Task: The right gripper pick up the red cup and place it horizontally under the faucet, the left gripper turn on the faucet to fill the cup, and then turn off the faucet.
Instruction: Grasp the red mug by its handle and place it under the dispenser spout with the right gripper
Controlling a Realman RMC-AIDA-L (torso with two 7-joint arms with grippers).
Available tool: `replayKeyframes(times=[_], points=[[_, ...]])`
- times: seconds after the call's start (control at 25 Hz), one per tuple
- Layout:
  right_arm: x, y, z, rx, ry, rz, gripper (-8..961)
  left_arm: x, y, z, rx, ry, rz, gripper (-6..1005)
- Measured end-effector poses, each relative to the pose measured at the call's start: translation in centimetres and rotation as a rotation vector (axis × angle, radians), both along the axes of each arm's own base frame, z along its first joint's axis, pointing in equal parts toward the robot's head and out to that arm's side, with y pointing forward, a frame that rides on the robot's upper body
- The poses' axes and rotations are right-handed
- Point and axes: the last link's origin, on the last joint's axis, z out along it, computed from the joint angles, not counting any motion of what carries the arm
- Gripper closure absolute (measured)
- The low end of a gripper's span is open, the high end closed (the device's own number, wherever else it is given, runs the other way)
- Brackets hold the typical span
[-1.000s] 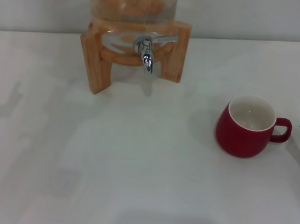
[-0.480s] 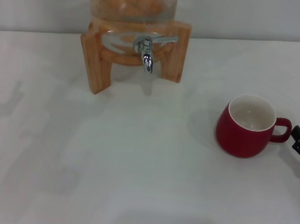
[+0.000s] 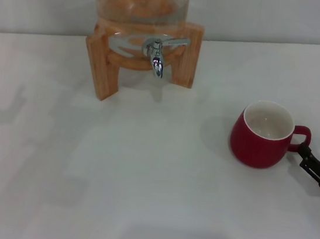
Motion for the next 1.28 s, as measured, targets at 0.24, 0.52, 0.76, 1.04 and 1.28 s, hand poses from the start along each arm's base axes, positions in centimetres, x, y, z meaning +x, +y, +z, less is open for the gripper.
replayKeyframes(times=[0.24,0.52,0.76,1.04,1.28], points=[[-0.1,0.4,-0.2,-0.010,-0.005,0.000,80,0.1,0.0,0.0,0.000,0.000,-0.002,166],[-0.2,1.1,-0.4,-0.023,-0.018,-0.005,80,0.0,0.0,0.0,0.000,0.000,-0.001,166],[-0.2,1.5,-0.5,-0.028,-0.025,-0.007,80,0.0,0.0,0.0,0.000,0.000,-0.001,166],[-0.4,2.3,-0.6,-0.037,-0.044,-0.008,80,0.0,0.0,0.0,-0.001,0.001,-0.001,166],[-0.6,2.7,-0.7,-0.039,-0.049,-0.002,81,0.0,0.0,0.0,-0.001,0.001,-0.002,167]])
